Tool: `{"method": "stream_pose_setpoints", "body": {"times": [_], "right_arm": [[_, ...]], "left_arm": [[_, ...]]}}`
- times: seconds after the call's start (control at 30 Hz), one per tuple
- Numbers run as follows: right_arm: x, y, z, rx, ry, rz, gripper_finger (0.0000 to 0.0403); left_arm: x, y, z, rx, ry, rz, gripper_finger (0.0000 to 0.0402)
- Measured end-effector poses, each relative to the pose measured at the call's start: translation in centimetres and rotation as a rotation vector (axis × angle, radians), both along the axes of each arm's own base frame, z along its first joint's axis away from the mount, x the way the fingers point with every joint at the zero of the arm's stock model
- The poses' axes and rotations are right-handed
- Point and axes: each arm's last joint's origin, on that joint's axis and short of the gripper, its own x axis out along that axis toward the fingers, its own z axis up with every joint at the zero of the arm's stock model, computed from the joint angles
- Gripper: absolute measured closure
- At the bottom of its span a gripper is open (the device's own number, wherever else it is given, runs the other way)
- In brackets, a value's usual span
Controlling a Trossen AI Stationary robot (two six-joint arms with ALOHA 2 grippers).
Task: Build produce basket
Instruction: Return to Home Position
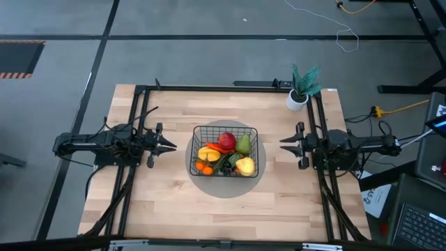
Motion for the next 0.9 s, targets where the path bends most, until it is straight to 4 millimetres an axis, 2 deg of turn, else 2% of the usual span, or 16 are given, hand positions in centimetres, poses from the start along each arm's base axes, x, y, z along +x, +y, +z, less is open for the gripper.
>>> {"method": "stream_pose_setpoints", "body": {"times": [0.07, 0.9], "right_arm": [[0.18, 0.02, -0.12, 0.006, -0.062, 0.000, 0.0292], [0.24, 0.08, -0.36, 0.004, -0.054, 0.017, 0.0292]], "left_arm": [[0.00, 0.00, 0.01, 0.000, -0.001, 0.000, 0.0356], [0.00, 0.00, 0.01, 0.000, -0.002, -0.001, 0.0356]]}}
